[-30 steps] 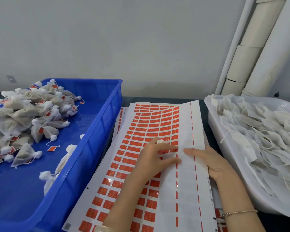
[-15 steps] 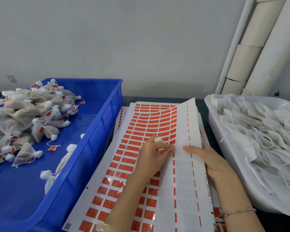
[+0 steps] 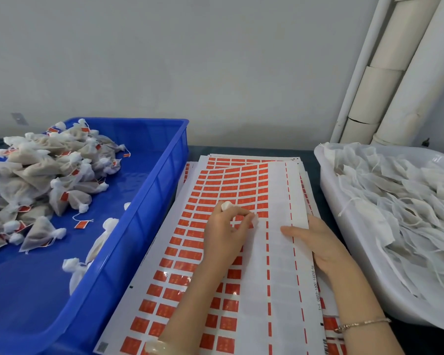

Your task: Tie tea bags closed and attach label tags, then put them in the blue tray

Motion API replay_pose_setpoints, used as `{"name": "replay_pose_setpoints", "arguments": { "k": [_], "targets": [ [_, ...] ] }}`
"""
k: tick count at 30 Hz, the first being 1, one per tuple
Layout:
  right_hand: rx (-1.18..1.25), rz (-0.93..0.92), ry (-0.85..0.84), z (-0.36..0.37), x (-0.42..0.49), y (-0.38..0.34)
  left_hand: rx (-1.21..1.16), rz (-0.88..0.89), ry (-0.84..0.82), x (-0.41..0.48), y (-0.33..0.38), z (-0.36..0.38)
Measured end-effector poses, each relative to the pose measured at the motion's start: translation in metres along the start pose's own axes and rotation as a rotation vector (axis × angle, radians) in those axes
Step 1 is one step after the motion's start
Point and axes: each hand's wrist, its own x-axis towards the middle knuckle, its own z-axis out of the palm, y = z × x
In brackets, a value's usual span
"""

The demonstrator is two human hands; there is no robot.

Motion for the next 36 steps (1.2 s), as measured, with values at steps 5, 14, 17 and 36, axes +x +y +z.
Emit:
{"name": "replay_pose_setpoints", "arguments": {
  "k": [5, 14, 17, 36],
  "targets": [
    [-0.107, -0.02, 0.045, 0.004, -0.004, -0.004, -0.037, -0.07, 0.175, 0.003, 0.0, -0.005],
    [-0.418, -0.204, 0.285, 0.016, 0.005, -0.001, -0.149, -0.092, 0.213, 0.003, 0.003, -0.014],
    [-0.497, -0.418, 0.399, 0.021, 0.006, 0.002, -0.152, -0.091, 0.098, 0.002, 0.003, -0.011],
    [-0.163, -0.476, 0.139, 0.031, 0.006, -0.003, -0.595, -0.018, -0.246, 0.0, 0.015, -0.021]
  ]
}}
